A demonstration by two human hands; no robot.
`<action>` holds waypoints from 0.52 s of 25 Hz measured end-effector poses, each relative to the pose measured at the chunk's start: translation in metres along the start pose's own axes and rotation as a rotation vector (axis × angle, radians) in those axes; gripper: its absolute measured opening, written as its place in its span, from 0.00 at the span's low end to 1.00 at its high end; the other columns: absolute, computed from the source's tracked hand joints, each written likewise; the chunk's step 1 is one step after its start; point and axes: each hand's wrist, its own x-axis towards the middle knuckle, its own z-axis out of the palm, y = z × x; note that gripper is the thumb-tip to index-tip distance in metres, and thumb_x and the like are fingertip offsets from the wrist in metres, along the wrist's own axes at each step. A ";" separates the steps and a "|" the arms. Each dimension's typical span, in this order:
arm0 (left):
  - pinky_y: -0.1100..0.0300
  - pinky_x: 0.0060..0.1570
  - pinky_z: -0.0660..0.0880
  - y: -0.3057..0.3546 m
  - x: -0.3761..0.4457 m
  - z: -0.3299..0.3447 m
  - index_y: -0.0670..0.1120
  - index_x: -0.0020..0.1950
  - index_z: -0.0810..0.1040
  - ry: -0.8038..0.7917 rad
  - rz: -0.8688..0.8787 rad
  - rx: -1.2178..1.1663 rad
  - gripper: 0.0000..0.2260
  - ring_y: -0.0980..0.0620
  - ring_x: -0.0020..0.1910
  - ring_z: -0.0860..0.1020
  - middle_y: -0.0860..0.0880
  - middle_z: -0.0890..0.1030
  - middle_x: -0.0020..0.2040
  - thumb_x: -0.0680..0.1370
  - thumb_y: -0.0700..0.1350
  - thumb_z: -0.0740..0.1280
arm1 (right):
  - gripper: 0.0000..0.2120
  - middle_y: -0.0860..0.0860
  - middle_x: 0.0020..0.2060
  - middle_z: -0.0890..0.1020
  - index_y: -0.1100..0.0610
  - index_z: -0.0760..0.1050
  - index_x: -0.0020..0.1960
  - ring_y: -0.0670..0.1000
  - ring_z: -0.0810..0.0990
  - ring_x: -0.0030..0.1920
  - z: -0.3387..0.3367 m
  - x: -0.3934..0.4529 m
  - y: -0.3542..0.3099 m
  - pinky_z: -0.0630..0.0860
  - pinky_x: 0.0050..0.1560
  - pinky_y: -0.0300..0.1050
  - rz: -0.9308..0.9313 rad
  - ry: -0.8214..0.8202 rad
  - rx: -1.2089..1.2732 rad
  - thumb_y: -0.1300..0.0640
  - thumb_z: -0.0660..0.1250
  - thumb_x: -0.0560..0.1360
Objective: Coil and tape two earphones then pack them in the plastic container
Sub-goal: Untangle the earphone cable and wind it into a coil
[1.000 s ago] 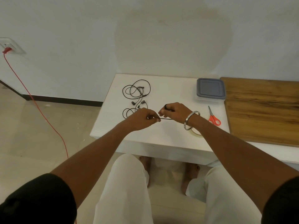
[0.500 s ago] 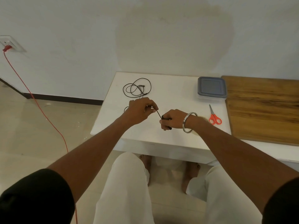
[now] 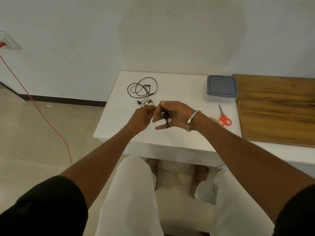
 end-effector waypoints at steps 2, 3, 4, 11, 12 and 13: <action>0.65 0.43 0.71 0.004 -0.001 0.006 0.41 0.52 0.79 -0.032 -0.092 -0.064 0.10 0.51 0.46 0.77 0.49 0.79 0.45 0.81 0.39 0.58 | 0.16 0.60 0.43 0.81 0.61 0.77 0.45 0.60 0.79 0.51 0.004 0.003 -0.003 0.73 0.58 0.69 -0.078 0.020 0.190 0.53 0.56 0.81; 0.64 0.44 0.70 0.008 -0.002 0.010 0.41 0.52 0.78 -0.053 -0.132 -0.165 0.09 0.50 0.47 0.76 0.48 0.78 0.46 0.82 0.39 0.58 | 0.16 0.59 0.44 0.81 0.61 0.77 0.46 0.60 0.79 0.52 0.005 0.005 -0.004 0.72 0.58 0.69 -0.116 0.031 0.270 0.53 0.56 0.81; 0.64 0.46 0.70 0.011 -0.003 0.013 0.41 0.51 0.78 -0.055 -0.136 -0.248 0.09 0.51 0.47 0.75 0.47 0.78 0.47 0.82 0.39 0.58 | 0.15 0.59 0.45 0.81 0.61 0.76 0.46 0.60 0.80 0.53 0.007 0.008 -0.003 0.72 0.58 0.69 -0.148 0.045 0.329 0.53 0.55 0.81; 0.66 0.51 0.72 0.016 -0.013 0.032 0.49 0.55 0.79 -0.194 -0.008 -0.119 0.12 0.54 0.50 0.80 0.52 0.83 0.48 0.84 0.48 0.56 | 0.16 0.57 0.53 0.81 0.58 0.77 0.47 0.58 0.79 0.60 0.009 0.011 -0.008 0.72 0.59 0.69 -0.319 0.205 0.480 0.51 0.54 0.82; 0.65 0.49 0.72 0.017 -0.014 0.035 0.49 0.55 0.79 -0.210 -0.001 -0.115 0.12 0.54 0.48 0.80 0.51 0.83 0.46 0.84 0.48 0.56 | 0.16 0.57 0.54 0.81 0.57 0.77 0.47 0.57 0.78 0.61 0.007 0.011 -0.009 0.71 0.59 0.70 -0.329 0.226 0.450 0.51 0.54 0.82; 0.64 0.47 0.73 0.017 -0.015 0.036 0.49 0.55 0.80 -0.221 -0.002 -0.121 0.12 0.54 0.46 0.80 0.51 0.83 0.44 0.84 0.49 0.56 | 0.16 0.56 0.55 0.81 0.56 0.77 0.46 0.56 0.78 0.61 0.005 0.011 -0.009 0.70 0.60 0.70 -0.337 0.246 0.410 0.51 0.54 0.82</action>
